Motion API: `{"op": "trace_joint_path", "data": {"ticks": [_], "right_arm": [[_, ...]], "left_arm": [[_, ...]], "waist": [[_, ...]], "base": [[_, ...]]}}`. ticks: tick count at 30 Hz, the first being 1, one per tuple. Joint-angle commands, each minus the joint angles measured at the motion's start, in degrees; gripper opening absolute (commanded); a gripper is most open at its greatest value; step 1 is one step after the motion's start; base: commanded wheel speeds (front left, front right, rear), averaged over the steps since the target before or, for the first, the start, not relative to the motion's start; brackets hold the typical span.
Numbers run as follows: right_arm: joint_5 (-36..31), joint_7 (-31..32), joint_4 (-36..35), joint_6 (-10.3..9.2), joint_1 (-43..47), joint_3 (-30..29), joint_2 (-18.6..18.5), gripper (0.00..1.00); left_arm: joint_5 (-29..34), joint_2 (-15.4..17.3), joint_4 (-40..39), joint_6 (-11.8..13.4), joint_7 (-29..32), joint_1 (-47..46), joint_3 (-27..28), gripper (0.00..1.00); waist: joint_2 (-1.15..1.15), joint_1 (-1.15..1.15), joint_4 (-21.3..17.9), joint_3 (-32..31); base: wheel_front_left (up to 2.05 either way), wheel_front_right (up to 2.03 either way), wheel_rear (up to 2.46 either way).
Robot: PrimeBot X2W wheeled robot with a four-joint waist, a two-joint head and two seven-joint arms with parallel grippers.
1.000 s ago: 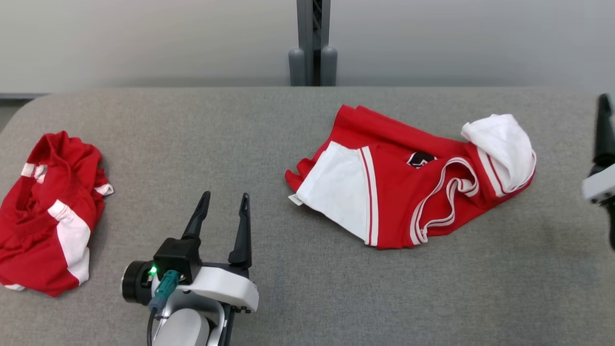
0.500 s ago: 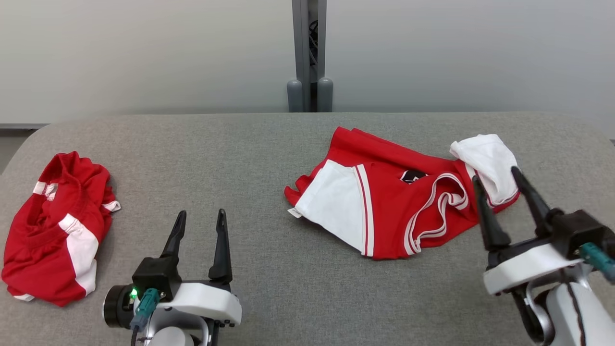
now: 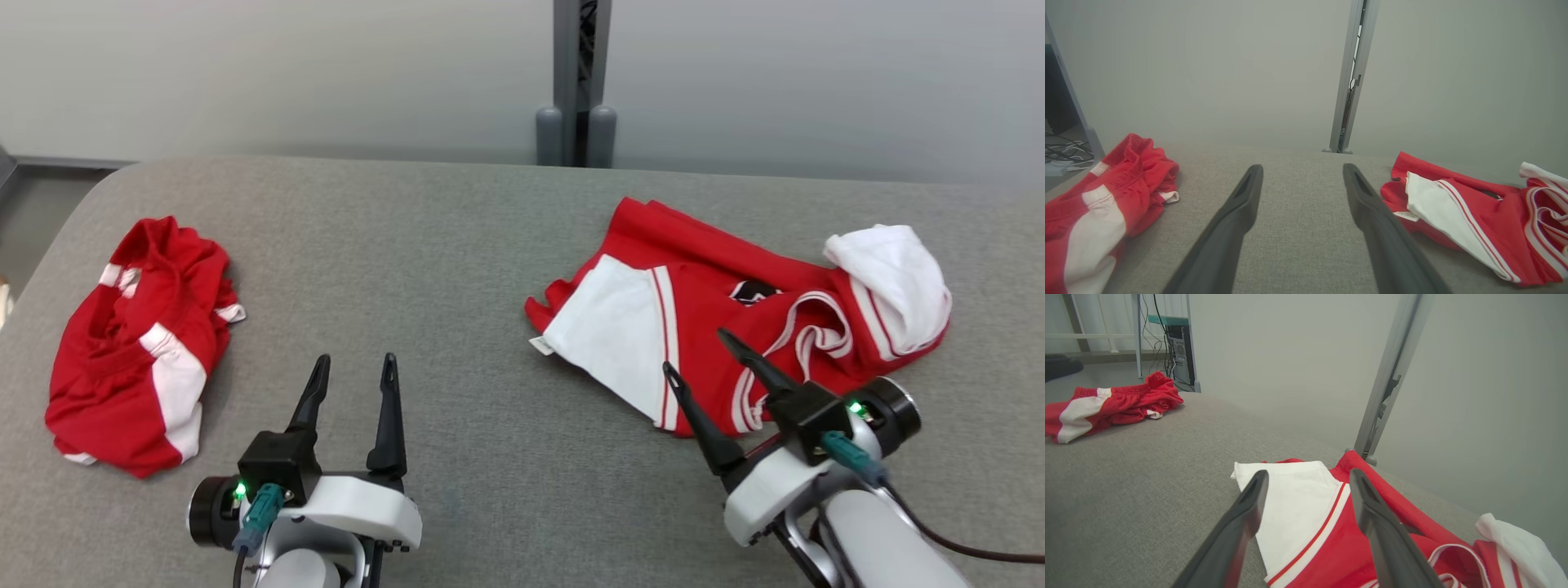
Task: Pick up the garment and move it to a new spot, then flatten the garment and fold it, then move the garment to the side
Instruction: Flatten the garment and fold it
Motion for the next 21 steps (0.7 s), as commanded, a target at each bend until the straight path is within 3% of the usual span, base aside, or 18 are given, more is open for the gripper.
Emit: {"op": "trace_joint_path", "data": {"ticks": [1, 9, 21], "right_arm": [[-1.0, -0.2, 2.3, 0.01, -1.8, 1.9, -0.3, 1.00], [-5.8, -0.2, 12.4, 0.01, -9.2, 8.5, 1.0, 1.00], [-14.5, -0.2, 23.8, 0.01, -14.7, 2.0, 2.2, 1.00]], "left_arm": [[-0.2, 0.2, -0.5, 0.2, -0.2, -1.5, -0.3, 1.00], [-1.9, 0.2, -1.4, 1.4, -0.1, -2.8, -2.5, 1.00], [-4.0, 0.2, -2.1, 2.7, -0.2, -3.5, -4.8, 1.00]], "waist": [[0.00, 0.00, 1.9, 1.4], [0.00, 0.00, 7.5, 4.9], [0.00, 0.00, 12.8, 7.5]], "base": [[0.00, 0.00, 0.00], [0.00, 0.00, 0.00], [0.00, 0.00, 0.00]]}}
